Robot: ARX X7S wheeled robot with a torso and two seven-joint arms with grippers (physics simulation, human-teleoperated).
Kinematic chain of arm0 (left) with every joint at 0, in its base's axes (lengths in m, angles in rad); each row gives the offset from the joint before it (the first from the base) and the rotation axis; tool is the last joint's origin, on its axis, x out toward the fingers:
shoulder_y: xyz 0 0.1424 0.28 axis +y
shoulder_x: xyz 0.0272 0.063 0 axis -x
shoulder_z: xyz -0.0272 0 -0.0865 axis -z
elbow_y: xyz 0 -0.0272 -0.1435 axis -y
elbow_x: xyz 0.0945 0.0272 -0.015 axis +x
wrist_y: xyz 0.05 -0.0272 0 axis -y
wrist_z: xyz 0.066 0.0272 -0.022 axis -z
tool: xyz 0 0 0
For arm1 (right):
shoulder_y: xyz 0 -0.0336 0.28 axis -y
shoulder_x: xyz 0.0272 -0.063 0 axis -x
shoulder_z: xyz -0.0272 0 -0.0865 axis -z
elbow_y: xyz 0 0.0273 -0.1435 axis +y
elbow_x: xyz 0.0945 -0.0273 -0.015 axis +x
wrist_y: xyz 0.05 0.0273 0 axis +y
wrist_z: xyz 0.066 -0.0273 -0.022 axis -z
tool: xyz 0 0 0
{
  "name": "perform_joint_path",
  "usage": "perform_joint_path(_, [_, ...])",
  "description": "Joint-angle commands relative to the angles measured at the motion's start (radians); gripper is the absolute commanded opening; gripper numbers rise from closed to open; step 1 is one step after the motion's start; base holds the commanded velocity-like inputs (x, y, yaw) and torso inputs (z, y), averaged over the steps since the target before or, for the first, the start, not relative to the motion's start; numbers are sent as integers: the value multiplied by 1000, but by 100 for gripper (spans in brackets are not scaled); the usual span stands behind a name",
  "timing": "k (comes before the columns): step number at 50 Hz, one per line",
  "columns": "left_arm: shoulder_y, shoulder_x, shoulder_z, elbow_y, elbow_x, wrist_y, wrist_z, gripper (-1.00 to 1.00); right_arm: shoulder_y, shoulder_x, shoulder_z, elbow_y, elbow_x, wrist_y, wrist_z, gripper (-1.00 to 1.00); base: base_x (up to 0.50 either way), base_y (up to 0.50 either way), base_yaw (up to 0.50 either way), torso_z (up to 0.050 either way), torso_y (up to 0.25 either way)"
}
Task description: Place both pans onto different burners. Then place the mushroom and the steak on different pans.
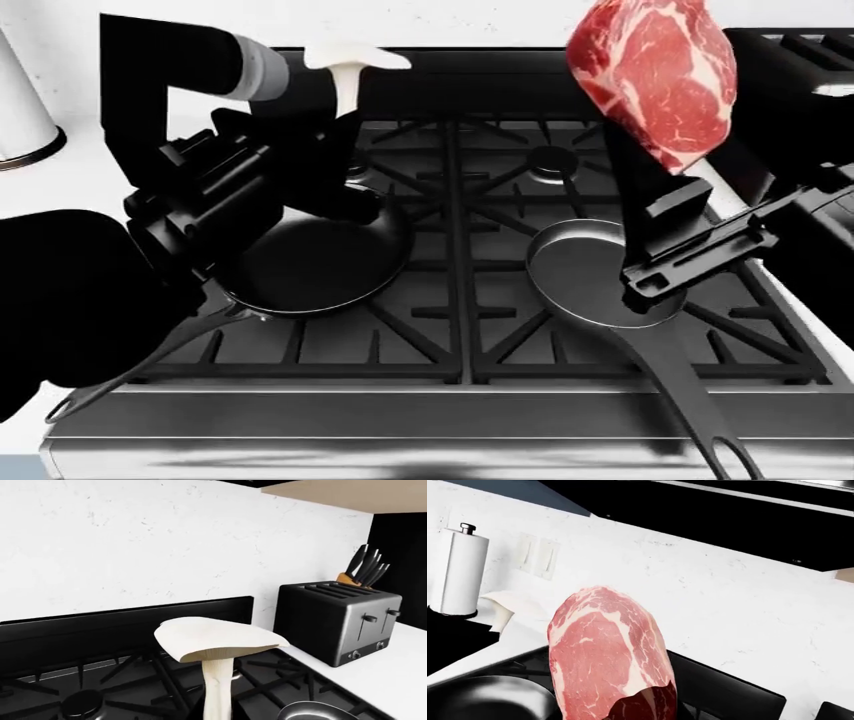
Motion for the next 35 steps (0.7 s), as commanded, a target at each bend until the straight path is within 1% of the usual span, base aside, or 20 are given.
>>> perform_joint_path(1, [13, 0, 3, -20, 16, 9, 19, -100, 142, -16, -82, 175, -91, 105, -198, -100, 0, 0, 0, 0, 0])
perform_joint_path(8, [13, 3, 5, -30, 20, 10, 22, -100, 259, -7, -155, 335, -114, 205, -329, -100, 0, 0, 0, 0, 0])
perform_joint_path(14, [5, 5, 7, -26, 13, 4, 12, -100, 355, -12, -234, 436, -208, 281, -480, -100, 0, 0, 0, 0, 0])
perform_joint_path(21, [3, 6, 8, -26, 12, 3, 9, -100, 503, -25, -380, 529, -362, 378, -681, -100, 0, 0, 0, 0, 1])
perform_joint_path(27, [0, 6, 9, -34, 17, 3, 18, -100, 555, -56, -482, 598, -475, 376, -785, -100, 0, 0, 0, 0, 0])
perform_joint_path(35, [8, 2, 4, -30, 18, 11, 18, -100, 545, -80, -560, 661, -555, 343, -855, -100, 0, 0, 0, 0, 0])
